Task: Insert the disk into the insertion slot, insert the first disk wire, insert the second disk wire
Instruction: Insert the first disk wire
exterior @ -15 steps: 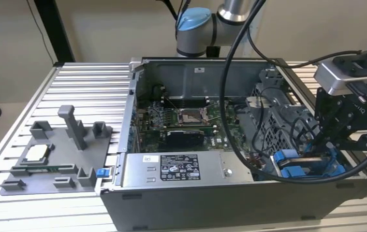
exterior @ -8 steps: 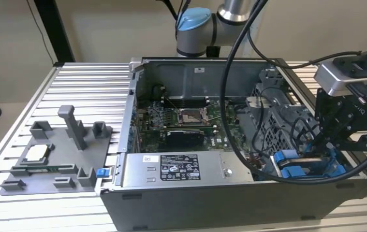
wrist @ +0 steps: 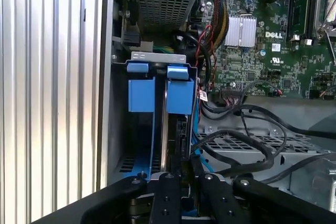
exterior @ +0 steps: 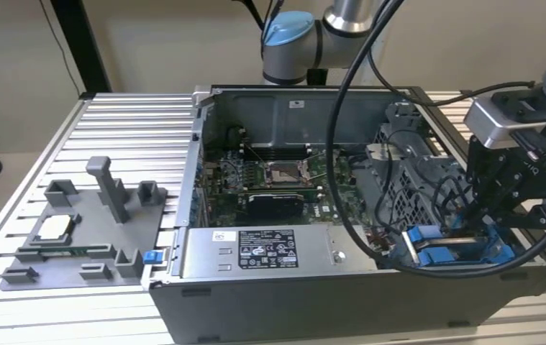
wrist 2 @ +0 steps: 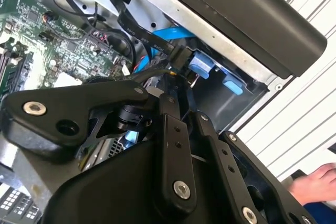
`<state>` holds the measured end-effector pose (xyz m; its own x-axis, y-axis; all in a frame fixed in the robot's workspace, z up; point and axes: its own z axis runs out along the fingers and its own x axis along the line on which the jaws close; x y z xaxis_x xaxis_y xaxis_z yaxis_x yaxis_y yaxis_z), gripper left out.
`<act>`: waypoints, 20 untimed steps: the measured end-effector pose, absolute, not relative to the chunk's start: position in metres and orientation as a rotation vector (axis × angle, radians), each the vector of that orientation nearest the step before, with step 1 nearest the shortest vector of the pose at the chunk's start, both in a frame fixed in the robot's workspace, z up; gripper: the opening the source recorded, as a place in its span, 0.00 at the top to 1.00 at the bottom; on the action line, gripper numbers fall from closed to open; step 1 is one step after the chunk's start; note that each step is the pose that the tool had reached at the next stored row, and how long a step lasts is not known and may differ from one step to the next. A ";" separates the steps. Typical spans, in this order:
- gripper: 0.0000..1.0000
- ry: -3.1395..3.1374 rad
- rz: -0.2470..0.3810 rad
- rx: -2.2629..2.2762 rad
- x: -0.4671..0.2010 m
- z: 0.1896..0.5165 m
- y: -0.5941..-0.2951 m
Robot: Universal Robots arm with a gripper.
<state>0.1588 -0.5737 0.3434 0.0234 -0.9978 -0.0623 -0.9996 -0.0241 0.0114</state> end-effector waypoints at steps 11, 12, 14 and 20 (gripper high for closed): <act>1.00 2.185 0.082 -2.205 0.159 0.338 -0.574; 1.00 2.187 0.082 -2.204 0.159 0.337 -0.574; 1.00 2.191 0.082 -2.200 0.159 0.336 -0.574; 1.00 2.198 0.081 -2.192 0.159 0.332 -0.574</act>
